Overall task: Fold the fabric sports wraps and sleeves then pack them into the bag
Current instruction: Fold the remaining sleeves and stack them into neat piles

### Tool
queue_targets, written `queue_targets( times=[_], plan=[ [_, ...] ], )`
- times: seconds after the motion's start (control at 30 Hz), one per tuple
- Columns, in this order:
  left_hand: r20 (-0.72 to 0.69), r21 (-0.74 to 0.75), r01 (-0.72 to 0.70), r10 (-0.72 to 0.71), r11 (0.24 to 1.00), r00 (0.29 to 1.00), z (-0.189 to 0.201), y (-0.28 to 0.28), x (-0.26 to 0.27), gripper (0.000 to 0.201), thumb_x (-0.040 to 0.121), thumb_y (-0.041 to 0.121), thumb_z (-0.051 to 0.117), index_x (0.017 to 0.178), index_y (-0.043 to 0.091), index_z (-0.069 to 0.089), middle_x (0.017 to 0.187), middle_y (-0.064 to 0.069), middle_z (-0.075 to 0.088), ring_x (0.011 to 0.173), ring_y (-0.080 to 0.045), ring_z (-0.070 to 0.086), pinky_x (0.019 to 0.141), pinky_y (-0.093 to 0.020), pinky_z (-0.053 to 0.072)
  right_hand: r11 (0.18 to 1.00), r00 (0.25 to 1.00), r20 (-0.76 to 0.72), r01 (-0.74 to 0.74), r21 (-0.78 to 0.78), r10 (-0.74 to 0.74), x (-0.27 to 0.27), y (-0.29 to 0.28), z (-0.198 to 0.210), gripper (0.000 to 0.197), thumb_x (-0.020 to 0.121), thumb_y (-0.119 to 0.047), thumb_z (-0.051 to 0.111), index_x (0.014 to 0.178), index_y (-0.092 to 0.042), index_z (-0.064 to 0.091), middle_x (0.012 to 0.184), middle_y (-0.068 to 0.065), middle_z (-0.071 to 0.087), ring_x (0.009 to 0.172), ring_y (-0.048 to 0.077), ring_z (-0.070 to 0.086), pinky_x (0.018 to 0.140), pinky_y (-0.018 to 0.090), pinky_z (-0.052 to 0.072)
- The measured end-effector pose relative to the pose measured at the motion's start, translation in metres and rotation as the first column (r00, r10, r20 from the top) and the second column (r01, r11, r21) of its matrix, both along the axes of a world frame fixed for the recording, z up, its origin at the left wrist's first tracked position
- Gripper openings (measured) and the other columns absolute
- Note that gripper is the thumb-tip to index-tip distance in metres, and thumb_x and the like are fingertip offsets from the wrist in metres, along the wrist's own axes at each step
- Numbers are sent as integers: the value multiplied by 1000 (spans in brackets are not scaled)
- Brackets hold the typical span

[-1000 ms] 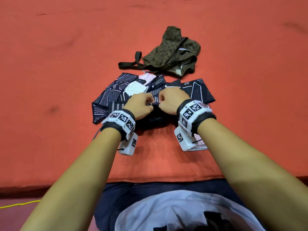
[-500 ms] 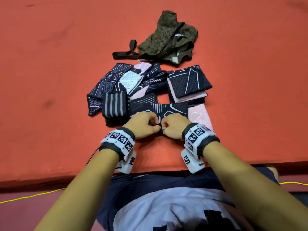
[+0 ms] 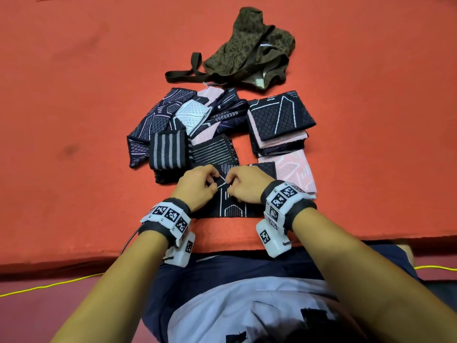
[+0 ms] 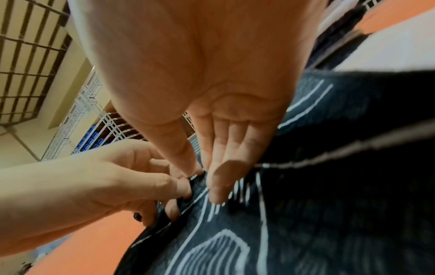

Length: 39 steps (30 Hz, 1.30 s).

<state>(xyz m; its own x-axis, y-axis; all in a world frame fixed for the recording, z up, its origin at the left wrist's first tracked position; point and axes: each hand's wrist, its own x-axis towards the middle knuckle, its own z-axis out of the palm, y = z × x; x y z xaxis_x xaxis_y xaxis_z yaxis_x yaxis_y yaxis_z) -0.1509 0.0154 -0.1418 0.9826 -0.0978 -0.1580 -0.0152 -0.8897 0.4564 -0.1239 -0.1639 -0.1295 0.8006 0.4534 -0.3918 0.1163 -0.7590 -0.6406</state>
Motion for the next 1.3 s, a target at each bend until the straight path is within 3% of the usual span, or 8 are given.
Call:
queue_targets(
  times=[0.13, 0.23, 0.33, 0.43, 0.7, 0.93, 1.1, 1.3],
  plan=[
    [-36, -3, 24, -25, 1000, 999, 0, 9, -10, 36, 85, 14, 62, 119, 25, 60, 85, 11, 66, 77, -12, 59, 79, -34, 51, 999, 998, 56, 29, -28, -27, -5, 14, -14, 33, 87, -14, 55, 120, -16, 60, 110, 3, 66, 101, 22, 62, 91, 35, 52],
    [-35, -32, -31, 30, 999, 999, -1, 19, -18, 28, 87, 12, 62, 113, 23, 61, 84, 11, 66, 77, -13, 62, 78, -31, 50, 993, 993, 119, 39, -113, -26, -10, 22, -19, 35, 88, -11, 55, 123, -9, 55, 122, 8, 58, 110, 30, 59, 93, 43, 51],
    [-29, 32, -100, 101, 995, 995, -3, 30, -23, 7, 87, 19, 65, 91, 21, 59, 77, 10, 64, 76, -15, 62, 72, -34, 51, 990, 984, 157, 102, -97, -86, -11, 24, -20, 32, 87, -9, 53, 119, -11, 56, 118, 7, 61, 104, 29, 61, 88, 43, 53],
    [-70, 156, -161, 173, 975, 982, -6, 35, -26, 19, 88, 29, 64, 76, 20, 53, 76, 4, 59, 74, -19, 57, 64, -33, 43, 990, 985, 127, 126, -61, -118, -10, 22, -23, 29, 85, -9, 54, 113, -16, 57, 109, 3, 65, 96, 25, 63, 83, 41, 55],
    [-36, 40, -98, 99, 994, 994, -6, 14, -21, 25, 88, 26, 67, 71, 20, 48, 72, 5, 54, 71, -18, 54, 63, -30, 37, 984, 979, 103, 179, 1, -178, -11, 20, -24, 26, 83, -12, 58, 107, -23, 55, 104, -1, 67, 93, 23, 64, 83, 41, 55],
    [74, -257, 20, -1, 966, 997, 11, -23, -5, 27, 85, 16, 68, 106, 20, 50, 61, 5, 51, 52, -6, 45, 53, -17, 35, 981, 979, 69, 189, 39, -191, -11, 13, -19, 26, 92, -11, 52, 117, -11, 56, 108, 12, 66, 101, 31, 62, 88, 40, 51],
    [-24, -328, 8, -17, 944, 1000, 4, -40, 3, 72, 90, 3, 60, 148, 23, 23, 67, 4, 47, 52, -3, 48, 58, -19, 43, 963, 961, 66, 265, 40, -267, -1, -7, -10, 28, 90, -7, 47, 112, -14, 64, 114, 15, 67, 105, 33, 61, 91, 33, 49],
    [-79, -426, -25, -9, 904, 997, -2, -54, 6, 99, 88, 3, 64, 157, 23, -4, 68, 4, 51, 51, -1, 47, 59, -15, 43, 952, 943, 134, 302, 40, -305, 2, -21, -3, 20, 94, -12, 47, 97, -9, 66, 104, 18, 67, 101, 37, 59, 86, 35, 48]
  ],
)
